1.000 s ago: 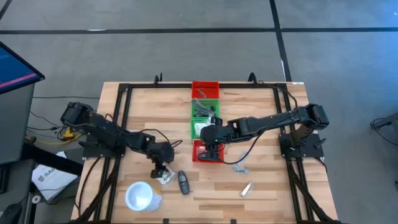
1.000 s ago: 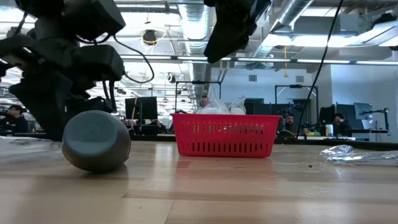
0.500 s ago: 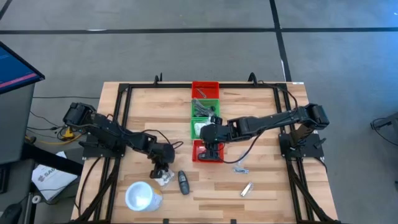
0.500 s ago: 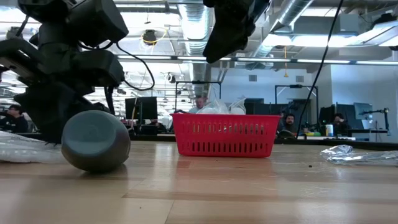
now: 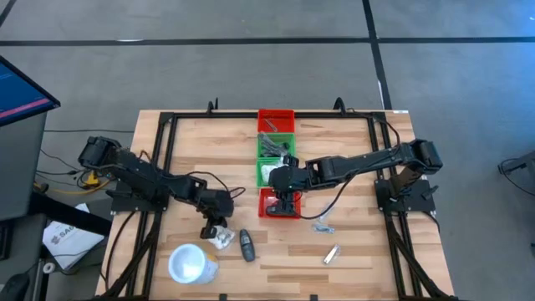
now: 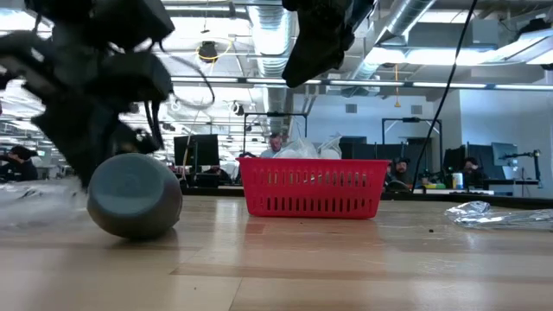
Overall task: Pick & Place Travel size toiletries
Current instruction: Put the white cotton pack into the top green bin
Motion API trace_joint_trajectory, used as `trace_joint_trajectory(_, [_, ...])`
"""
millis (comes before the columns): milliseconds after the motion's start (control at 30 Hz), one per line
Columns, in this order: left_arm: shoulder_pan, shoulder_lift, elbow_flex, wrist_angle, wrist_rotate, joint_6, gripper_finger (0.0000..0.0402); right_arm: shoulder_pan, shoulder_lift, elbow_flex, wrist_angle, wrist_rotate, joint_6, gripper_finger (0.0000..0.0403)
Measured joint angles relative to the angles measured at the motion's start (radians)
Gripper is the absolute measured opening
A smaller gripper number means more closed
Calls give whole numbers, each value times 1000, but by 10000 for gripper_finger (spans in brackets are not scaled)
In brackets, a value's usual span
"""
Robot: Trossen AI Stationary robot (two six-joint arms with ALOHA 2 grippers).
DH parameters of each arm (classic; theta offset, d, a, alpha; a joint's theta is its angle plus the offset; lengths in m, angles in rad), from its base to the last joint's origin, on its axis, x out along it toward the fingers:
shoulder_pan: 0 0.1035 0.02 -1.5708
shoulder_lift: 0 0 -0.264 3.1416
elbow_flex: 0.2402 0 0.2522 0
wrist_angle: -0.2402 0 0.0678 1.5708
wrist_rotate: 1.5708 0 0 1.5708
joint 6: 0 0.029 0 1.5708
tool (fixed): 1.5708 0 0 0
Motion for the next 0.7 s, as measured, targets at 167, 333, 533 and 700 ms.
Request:
trace_joint_trajectory(167, [0,-127,0,-61,-66,-8,0,0,0,0,0,0,0,128])
trace_joint_trajectory(333, [0,-251,0,-80,-167,-27,0,0,0,0,0,0,0,128])
trace_joint_trajectory(533, [-1,-376,1,-77,-301,-27,0,0,0,0,23,0,3,129])
trace_joint_trajectory(700, [-1,-448,1,-55,-441,-43,0,0,0,0,75,-1,3,130])
